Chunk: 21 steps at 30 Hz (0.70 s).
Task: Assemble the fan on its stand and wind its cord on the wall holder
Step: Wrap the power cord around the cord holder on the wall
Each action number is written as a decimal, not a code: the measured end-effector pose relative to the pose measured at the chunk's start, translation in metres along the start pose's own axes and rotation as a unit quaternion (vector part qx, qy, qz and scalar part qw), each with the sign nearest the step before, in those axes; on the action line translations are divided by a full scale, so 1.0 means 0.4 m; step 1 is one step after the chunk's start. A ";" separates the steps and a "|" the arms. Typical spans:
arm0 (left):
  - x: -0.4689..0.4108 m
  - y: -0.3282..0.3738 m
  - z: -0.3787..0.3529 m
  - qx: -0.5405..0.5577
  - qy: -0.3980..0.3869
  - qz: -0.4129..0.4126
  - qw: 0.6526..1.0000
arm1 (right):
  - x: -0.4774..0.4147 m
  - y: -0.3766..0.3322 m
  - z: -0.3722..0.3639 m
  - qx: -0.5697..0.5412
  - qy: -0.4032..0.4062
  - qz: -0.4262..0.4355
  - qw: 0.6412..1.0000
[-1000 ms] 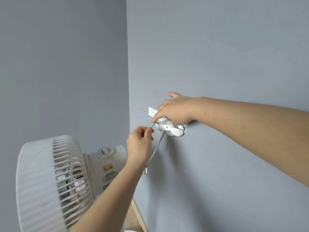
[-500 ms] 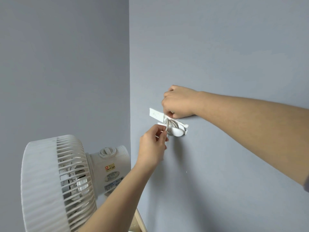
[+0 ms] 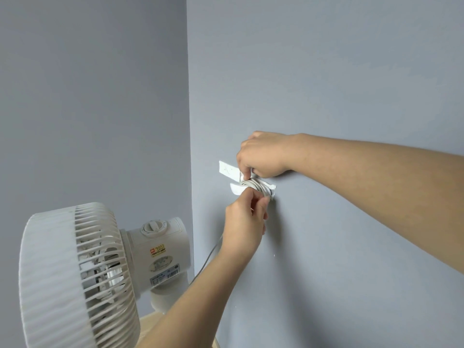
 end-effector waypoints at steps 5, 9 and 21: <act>0.016 -0.023 -0.017 -0.043 0.016 -0.020 0.999 | 0.006 -0.009 -0.002 -0.017 -0.023 0.005 1.000; 0.032 -0.002 -0.037 -0.119 0.038 -0.059 0.990 | 0.002 -0.005 -0.007 -0.010 -0.036 0.003 0.999; 0.028 -0.016 -0.062 -0.441 0.084 -0.118 0.886 | 0.013 -0.019 0.003 0.005 -0.015 0.009 1.000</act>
Point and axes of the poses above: each hand's wrist, its own x-axis away from the middle knuckle, its own z-axis out of the back of the hand, y = z × x, the point moved 8 cm from there along -x, towards the middle knuckle, and after that the axes turned 7 degrees about z, right-handed, at the moved point
